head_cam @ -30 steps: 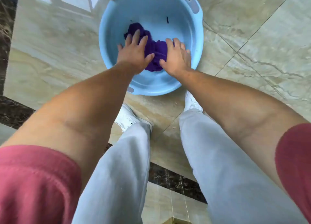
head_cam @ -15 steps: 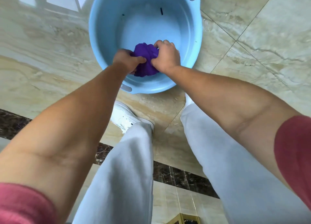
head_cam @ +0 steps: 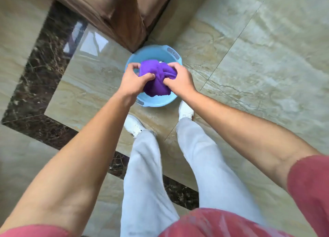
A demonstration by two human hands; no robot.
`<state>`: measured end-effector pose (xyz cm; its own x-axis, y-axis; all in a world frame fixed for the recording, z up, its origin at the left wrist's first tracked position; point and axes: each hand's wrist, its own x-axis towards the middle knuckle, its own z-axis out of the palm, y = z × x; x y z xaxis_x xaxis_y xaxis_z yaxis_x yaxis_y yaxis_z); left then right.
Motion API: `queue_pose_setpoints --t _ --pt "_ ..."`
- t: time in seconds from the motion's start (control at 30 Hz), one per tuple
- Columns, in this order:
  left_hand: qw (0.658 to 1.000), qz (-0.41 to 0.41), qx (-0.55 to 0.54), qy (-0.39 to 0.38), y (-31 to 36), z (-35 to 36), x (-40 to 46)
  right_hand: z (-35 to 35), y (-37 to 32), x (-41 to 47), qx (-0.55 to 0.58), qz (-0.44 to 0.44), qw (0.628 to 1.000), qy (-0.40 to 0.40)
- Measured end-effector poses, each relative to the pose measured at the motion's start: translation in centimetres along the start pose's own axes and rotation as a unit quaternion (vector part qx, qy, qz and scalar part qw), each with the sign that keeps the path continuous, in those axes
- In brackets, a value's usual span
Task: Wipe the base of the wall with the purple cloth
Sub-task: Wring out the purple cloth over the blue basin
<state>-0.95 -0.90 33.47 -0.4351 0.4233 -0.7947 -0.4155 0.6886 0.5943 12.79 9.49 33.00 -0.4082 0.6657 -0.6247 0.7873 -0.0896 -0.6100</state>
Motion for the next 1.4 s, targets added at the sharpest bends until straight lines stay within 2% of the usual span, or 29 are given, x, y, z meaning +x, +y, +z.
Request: queue_pose_setpoints --t 0.17,0.27,0.37,0.57,0.7,0.8,0.97,1.07,1.17,1.27,1.33,1.4 --pt "0.997 0.064 -0.030 -0.011 6.6 -2.5 -9.9 -5.5 -7.8 -8.2 -0.012 -0.059 0.998 0.008" --pt "0.991 0.129 -0.015 0.002 11.2 -4.2 -17.0 -7.9 -12.5 -14.0 -0.022 -0.148 0.988 0.048" --pt "0.988 0.154 -0.031 0.000 15.3 -6.1 -21.9 -9.1 -15.8 -17.5 0.015 -0.205 0.977 0.062" --pt "0.969 0.183 -0.156 0.053 21.8 -10.4 -29.9 -10.1 -24.9 -22.1 0.196 -0.166 0.965 -0.048" --pt "0.941 0.206 -0.258 0.077 24.2 -13.9 -34.2 -11.1 -31.7 -22.8 0.252 -0.176 0.941 -0.142" --pt "0.932 0.253 -0.233 0.112 25.0 -17.2 -35.9 -11.0 -35.9 -23.6 0.265 -0.158 0.926 -0.217" --pt "0.919 0.329 -0.088 0.201 26.5 -28.3 -38.9 -6.1 -45.7 -25.9 0.209 -0.200 0.930 -0.225" --pt "0.919 0.329 -0.074 0.204 26.6 -34.0 -39.2 -3.6 -50.3 -26.7 0.199 -0.243 0.915 -0.252" --pt "0.935 0.288 -0.152 0.137 26.3 -41.3 -40.0 0.6 -55.3 -28.3 0.178 -0.281 0.902 -0.276" --pt "0.937 0.277 -0.208 0.043 25.6 -46.1 -40.1 3.9 -58.8 -29.0 0.117 -0.324 0.893 -0.291" --pt "0.939 0.282 -0.195 0.030 25.4 -49.1 -39.7 6.3 -60.7 -29.0 0.085 -0.338 0.895 -0.279" --pt "0.941 0.272 -0.196 0.053 25.2 -51.0 -39.1 8.3 -61.9 -28.4 0.068 -0.349 0.899 -0.257"
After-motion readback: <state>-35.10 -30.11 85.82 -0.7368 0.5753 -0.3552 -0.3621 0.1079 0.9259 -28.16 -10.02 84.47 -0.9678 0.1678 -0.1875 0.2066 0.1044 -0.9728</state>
